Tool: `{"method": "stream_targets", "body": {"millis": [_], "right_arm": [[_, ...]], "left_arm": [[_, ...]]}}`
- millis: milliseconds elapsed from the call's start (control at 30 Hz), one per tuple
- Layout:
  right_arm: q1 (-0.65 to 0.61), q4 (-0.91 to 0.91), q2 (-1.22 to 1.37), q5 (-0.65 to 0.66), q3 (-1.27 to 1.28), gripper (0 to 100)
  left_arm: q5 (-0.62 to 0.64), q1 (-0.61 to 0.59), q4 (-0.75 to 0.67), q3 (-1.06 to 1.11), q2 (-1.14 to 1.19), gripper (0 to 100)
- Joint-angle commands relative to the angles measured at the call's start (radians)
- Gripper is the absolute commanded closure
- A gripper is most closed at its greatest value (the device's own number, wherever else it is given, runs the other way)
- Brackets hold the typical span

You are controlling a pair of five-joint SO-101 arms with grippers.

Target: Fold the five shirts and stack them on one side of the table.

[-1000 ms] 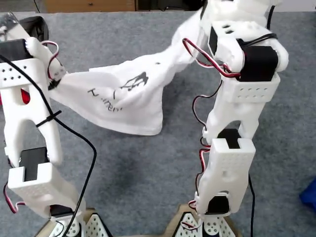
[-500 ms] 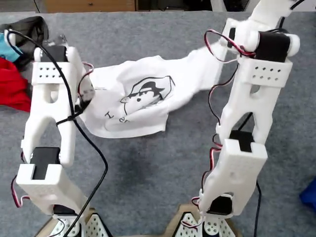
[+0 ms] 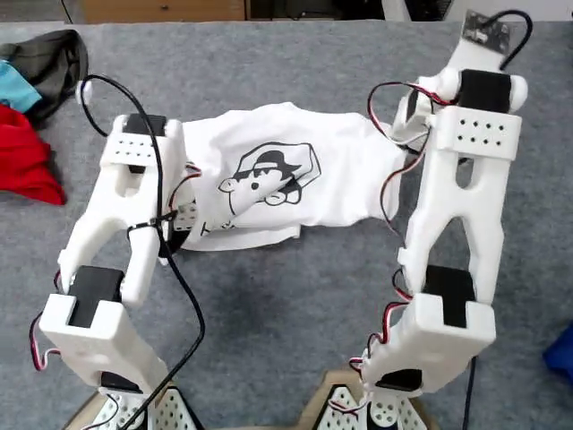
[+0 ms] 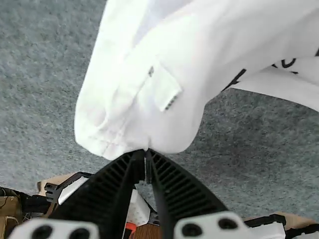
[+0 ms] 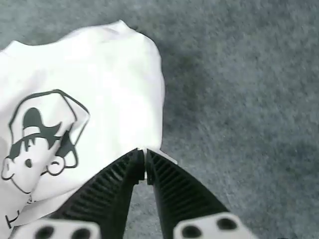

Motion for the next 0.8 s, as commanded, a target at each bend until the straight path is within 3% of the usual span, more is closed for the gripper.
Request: {"method": "stream_targets", "body": {"millis": [0, 200, 467, 633, 767], "right_arm": [[0.073, 0.012, -0.081, 0.032, 0.054, 99.1], [0.12, 0.014, -0.137, 0.138, 0.232, 97.3], [0.045, 0.011, -0.285, 0.224, 0.42, 74.7], [-0.007, -0.043, -0.344, 0.219, 0.372, 76.9], [-0.125, -0.104, -0.318, 0.216, 0.275, 81.1]], "left_arm": [[-0.009, 0.011, 0.011, 0.002, -0.045, 98], [-0.009, 0.014, 0.011, 0.0, -0.045, 97], [-0.003, 0.034, 0.011, 0.017, -0.047, 80], [-0.009, -0.035, 0.011, -0.029, -0.047, 80], [-0.003, -0.155, 0.011, -0.1, -0.047, 79]]}}
